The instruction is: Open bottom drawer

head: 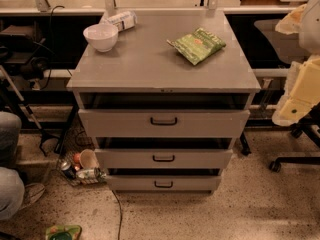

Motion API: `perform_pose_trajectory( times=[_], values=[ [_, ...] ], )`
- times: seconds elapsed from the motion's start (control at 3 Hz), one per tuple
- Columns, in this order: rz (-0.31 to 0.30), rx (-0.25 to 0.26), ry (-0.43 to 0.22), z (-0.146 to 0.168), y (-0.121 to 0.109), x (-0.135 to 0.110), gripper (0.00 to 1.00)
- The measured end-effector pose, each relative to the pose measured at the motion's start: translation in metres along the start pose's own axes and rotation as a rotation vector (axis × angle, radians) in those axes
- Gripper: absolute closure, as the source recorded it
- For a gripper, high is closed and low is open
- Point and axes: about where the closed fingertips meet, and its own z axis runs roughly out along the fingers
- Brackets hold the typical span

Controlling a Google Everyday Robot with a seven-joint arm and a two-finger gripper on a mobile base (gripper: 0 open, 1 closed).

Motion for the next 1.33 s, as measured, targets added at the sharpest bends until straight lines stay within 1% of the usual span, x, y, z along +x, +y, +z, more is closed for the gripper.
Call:
perform_pose_trajectory(
  times=[0.33,0.67,1.0,1.33],
  values=[
    [0.0,0.0,0.0,0.0,0.0,0.0,0.0],
    [0.029,-0.03,-0.046,0.023,0.009,0.014,0.0],
    [0.12,-0.118,-0.098,0.088,0.046,0.05,0.0],
    [0.2,-0.215,-0.123,0.139,0.088,0.078,0.0]
  ],
)
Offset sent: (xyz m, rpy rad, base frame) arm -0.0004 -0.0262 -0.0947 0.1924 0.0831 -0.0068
